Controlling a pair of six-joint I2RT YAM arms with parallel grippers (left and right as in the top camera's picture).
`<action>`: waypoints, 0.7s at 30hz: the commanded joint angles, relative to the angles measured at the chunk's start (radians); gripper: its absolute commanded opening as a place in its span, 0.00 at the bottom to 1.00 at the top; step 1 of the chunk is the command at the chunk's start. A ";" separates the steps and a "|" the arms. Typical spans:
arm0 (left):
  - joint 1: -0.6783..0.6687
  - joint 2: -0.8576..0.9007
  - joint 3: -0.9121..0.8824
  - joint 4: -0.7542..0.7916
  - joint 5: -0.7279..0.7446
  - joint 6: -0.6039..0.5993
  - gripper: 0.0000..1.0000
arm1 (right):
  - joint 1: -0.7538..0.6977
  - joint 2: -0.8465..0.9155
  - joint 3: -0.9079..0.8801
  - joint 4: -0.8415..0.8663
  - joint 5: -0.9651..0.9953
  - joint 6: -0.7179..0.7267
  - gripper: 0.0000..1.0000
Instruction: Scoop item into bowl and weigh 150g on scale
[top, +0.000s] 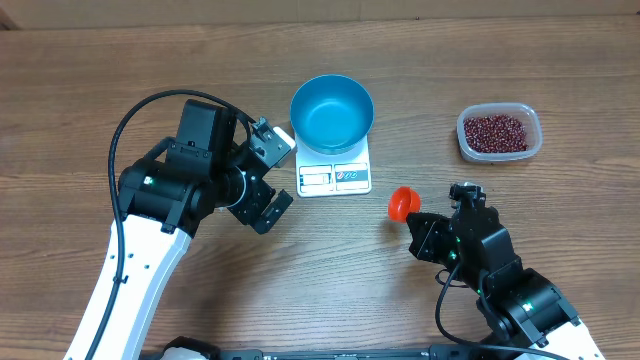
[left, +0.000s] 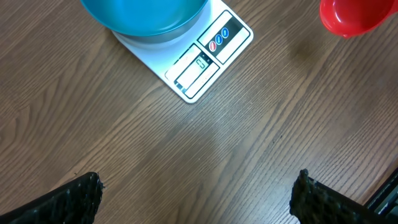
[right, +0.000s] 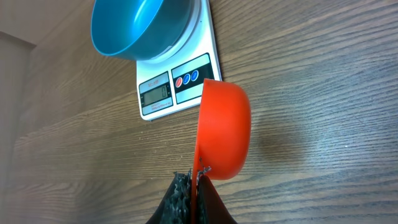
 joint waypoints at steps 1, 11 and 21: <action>0.005 -0.005 -0.003 0.005 -0.001 -0.022 1.00 | -0.003 -0.002 0.021 -0.001 0.009 0.000 0.04; 0.004 -0.005 -0.003 0.018 0.002 0.016 1.00 | -0.003 -0.002 0.021 -0.001 0.009 0.000 0.04; 0.004 0.000 -0.003 0.026 0.001 0.016 1.00 | -0.003 -0.002 0.021 -0.001 0.008 0.000 0.04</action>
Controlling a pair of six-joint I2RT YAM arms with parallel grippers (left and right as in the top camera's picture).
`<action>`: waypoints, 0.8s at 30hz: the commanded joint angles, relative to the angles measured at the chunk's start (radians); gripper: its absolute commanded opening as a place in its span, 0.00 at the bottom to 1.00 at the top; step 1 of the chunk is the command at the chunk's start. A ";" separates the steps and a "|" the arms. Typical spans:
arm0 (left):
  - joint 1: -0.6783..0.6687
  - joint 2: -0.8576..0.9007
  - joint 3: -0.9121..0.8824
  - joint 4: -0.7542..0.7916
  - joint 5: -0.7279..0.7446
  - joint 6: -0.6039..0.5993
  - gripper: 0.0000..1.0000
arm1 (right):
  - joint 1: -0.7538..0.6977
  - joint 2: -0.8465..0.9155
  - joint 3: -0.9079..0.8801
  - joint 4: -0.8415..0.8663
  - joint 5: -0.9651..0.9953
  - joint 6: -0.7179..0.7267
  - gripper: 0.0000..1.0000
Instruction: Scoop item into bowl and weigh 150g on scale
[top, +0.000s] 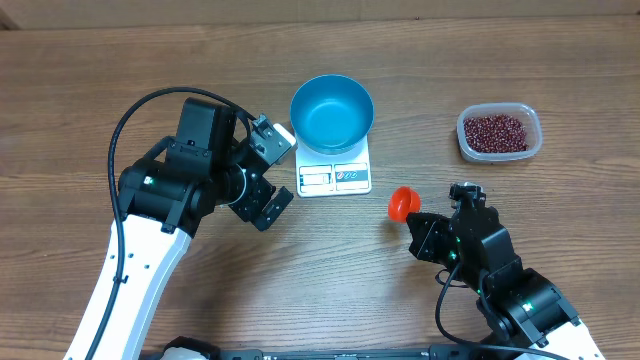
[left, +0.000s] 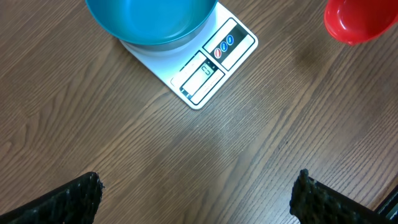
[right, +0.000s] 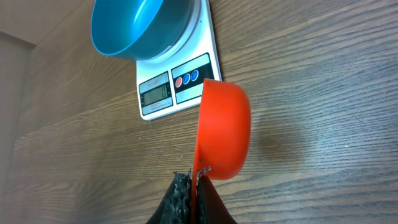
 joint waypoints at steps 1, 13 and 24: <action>0.004 0.001 -0.003 -0.001 0.008 0.012 1.00 | -0.003 -0.002 0.021 0.000 0.009 0.000 0.04; 0.004 0.004 -0.003 -0.001 0.008 0.012 1.00 | -0.003 -0.002 0.021 0.000 0.009 0.000 0.04; 0.004 0.005 -0.003 -0.001 0.008 0.012 1.00 | -0.003 -0.002 0.021 -0.024 -0.017 -0.001 0.04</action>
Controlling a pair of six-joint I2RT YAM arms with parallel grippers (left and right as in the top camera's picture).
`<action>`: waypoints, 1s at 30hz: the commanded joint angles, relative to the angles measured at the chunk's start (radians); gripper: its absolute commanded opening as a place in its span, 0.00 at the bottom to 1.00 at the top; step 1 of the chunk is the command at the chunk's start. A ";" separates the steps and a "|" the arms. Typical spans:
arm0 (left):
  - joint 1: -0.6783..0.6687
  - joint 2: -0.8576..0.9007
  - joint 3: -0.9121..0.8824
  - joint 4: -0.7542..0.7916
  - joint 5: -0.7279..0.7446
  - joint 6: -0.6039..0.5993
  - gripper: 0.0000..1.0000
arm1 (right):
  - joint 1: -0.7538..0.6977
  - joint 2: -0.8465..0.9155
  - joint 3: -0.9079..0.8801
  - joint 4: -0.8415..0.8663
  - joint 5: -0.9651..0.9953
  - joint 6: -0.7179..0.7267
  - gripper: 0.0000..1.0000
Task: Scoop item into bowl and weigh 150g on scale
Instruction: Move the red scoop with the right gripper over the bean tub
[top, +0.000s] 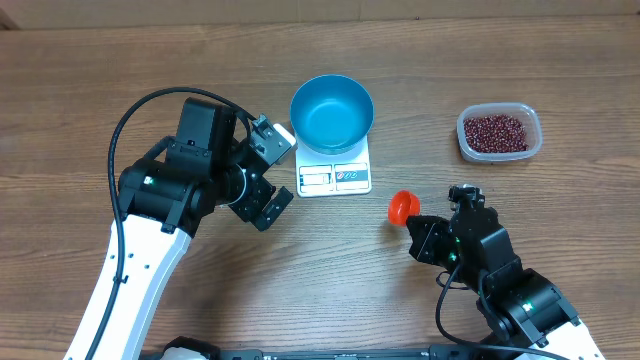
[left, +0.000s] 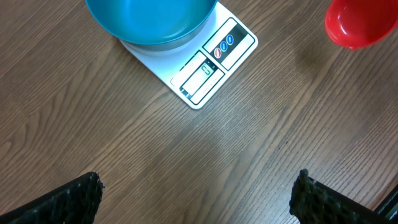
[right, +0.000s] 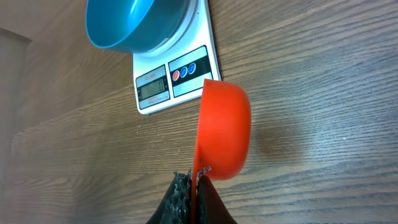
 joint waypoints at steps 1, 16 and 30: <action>0.004 0.005 -0.003 0.000 0.008 0.012 1.00 | -0.003 -0.002 0.021 0.000 -0.004 -0.001 0.04; 0.004 0.005 -0.003 0.000 0.008 0.012 1.00 | -0.003 -0.002 0.243 -0.217 0.318 -0.092 0.04; 0.005 0.005 -0.003 0.000 0.008 0.012 1.00 | -0.230 0.000 0.301 -0.220 0.305 -0.251 0.04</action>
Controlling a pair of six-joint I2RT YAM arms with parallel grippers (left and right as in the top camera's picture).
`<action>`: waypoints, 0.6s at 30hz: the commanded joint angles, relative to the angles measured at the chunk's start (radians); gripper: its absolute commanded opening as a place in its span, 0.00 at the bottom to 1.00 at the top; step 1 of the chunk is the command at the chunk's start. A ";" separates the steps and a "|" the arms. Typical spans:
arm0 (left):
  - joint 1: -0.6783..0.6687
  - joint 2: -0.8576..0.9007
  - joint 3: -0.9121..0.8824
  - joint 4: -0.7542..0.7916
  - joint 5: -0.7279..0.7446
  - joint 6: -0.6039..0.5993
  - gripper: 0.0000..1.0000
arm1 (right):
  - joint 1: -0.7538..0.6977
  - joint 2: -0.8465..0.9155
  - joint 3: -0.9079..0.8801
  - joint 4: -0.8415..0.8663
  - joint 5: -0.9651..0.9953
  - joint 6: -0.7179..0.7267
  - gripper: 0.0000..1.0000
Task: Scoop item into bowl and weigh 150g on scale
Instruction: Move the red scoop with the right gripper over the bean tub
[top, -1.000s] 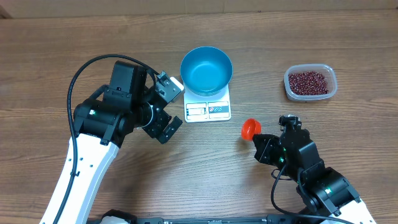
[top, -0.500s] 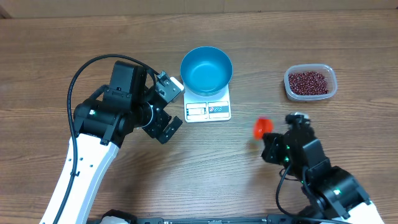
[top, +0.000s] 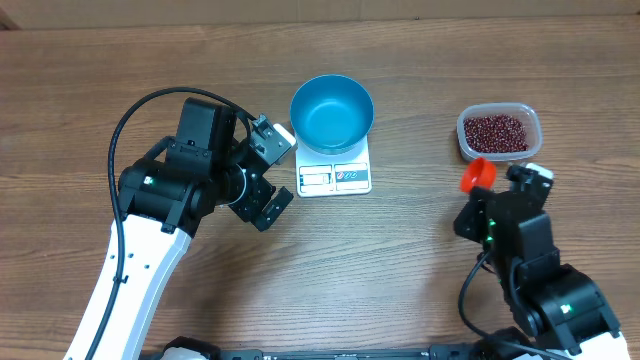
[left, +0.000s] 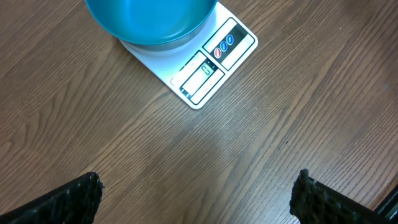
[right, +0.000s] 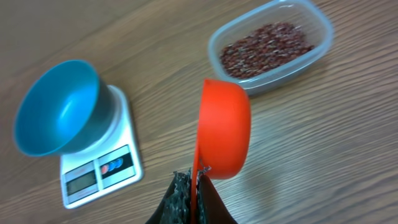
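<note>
An empty blue bowl (top: 332, 112) stands on the white scale (top: 335, 178) at the table's middle; both also show in the left wrist view, bowl (left: 149, 18) and scale (left: 211, 65). A clear tub of red beans (top: 498, 133) sits at the right. My right gripper (right: 194, 180) is shut on the handle of an orange-red scoop (right: 224, 127), held on edge just in front of the tub (right: 267, 43); in the overhead view the scoop (top: 477, 175) lies just below the tub. My left gripper (left: 199, 186) hangs open over bare wood left of the scale.
The left arm's black body (top: 195, 170) and its cable stand left of the scale. The table's back edge (top: 320, 20) runs along the top of the overhead view.
My right gripper has moved right with the scoop, from just below-right of the scale to just in front of the bean tub. The left arm has not moved.
At first my right gripper held the scoop on edge near the scale's lower right corner, and the left gripper stood open beside the scale. The left wrist view shifted slightly, then held. The scoop stayed there until now, when it is by the tub.
</note>
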 joint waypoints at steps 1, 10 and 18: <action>0.004 0.005 -0.003 0.000 0.008 0.012 0.99 | -0.101 -0.002 0.074 0.003 -0.056 -0.125 0.04; 0.004 0.005 -0.003 0.000 0.008 0.012 1.00 | -0.304 0.126 0.243 -0.095 -0.091 -0.245 0.04; 0.004 0.005 -0.003 0.000 0.008 0.012 1.00 | -0.327 0.261 0.362 -0.129 -0.143 -0.356 0.04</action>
